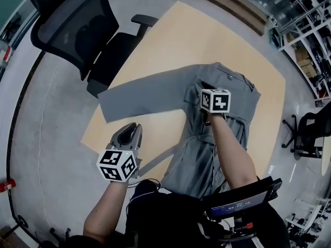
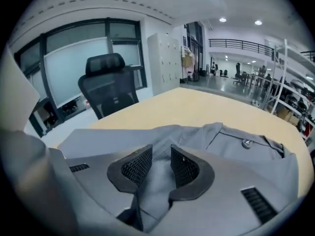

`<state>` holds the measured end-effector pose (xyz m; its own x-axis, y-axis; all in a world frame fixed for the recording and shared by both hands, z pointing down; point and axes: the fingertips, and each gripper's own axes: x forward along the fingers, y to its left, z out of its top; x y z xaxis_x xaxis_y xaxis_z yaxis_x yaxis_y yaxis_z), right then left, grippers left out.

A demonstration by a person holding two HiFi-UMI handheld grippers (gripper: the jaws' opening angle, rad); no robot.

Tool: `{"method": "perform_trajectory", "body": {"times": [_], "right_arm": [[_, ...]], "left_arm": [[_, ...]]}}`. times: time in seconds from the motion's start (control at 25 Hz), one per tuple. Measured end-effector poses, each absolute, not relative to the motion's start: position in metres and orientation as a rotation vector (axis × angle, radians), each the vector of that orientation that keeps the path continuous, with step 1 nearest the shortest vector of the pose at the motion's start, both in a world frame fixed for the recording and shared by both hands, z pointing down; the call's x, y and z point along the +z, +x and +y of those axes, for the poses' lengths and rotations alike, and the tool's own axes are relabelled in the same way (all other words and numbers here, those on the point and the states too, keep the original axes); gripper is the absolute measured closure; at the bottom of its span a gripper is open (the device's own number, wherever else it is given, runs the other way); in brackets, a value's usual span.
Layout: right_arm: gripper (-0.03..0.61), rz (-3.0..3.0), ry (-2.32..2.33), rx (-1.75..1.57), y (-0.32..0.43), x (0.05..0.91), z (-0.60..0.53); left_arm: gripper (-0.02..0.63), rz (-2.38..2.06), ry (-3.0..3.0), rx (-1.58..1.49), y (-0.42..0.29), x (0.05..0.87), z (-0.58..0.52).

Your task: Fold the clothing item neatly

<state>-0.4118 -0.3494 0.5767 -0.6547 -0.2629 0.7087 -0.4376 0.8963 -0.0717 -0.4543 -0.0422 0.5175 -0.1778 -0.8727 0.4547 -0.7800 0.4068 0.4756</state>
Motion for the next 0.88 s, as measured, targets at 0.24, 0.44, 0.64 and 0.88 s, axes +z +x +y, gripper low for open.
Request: {"method": "perform_trajectory", "body": {"times": [0.24,0.44,0.64,0.88], "right_arm": [[0.46,-2.174,0.615,0.396,-0.431,0.601,-0.379],[0.555,-2.149,0.688,0.421,-0.432,0.608,-0.392],[0.555,-2.271,0.624,0.355,-0.457,0.586,-0.391],[0.5,-2.387,0.565,0.356,-0.453,0.551,-0.378]], "left_arm": [[0.551,-1.995,1.363,-0.179,-0.466,0.527,-0.029],[0.551,-1.985,1.36,-0.188,-0.472,0.533,-0.028],[0.551,-2.021,1.277,-0.192,-0.487,0.548,-0.019],[0.551,-2.1,1.073,-0.159,-0.524,0.563,0.002]]}}
